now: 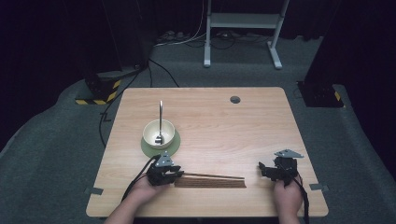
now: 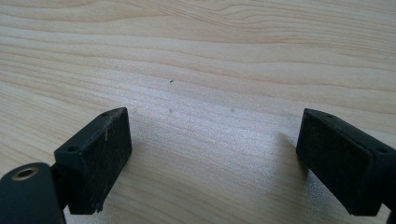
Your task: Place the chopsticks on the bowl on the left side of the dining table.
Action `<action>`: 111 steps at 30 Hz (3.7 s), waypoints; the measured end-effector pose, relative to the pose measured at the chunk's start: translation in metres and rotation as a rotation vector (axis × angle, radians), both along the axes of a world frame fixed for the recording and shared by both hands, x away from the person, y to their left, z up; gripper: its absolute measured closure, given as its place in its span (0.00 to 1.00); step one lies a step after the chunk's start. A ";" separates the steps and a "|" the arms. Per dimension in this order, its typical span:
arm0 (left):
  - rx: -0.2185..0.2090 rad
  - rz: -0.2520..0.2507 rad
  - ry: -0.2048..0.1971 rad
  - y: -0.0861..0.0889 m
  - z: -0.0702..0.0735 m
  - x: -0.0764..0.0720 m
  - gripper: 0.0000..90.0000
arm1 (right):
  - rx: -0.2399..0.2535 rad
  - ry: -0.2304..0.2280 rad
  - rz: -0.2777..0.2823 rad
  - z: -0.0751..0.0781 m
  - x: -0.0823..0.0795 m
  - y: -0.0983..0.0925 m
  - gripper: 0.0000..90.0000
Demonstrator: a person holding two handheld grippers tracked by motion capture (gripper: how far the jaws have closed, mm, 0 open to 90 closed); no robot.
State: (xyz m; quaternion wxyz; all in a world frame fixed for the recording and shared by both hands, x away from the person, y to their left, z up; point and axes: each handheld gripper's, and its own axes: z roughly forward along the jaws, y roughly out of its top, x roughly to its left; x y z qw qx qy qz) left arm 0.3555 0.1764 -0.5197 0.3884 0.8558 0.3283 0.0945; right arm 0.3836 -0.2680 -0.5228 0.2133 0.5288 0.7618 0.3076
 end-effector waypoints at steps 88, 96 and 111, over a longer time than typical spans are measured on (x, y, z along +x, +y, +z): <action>-0.121 0.063 -0.126 0.009 0.021 -0.002 0.94 | -0.007 -0.004 0.025 0.000 0.000 0.000 0.12; -0.144 0.070 -0.149 0.013 0.026 -0.004 0.94 | -0.007 -0.004 0.026 0.000 0.000 0.000 0.12; -0.199 0.076 -0.206 0.020 0.037 -0.009 0.94 | -0.009 -0.007 0.026 0.000 0.000 0.000 0.12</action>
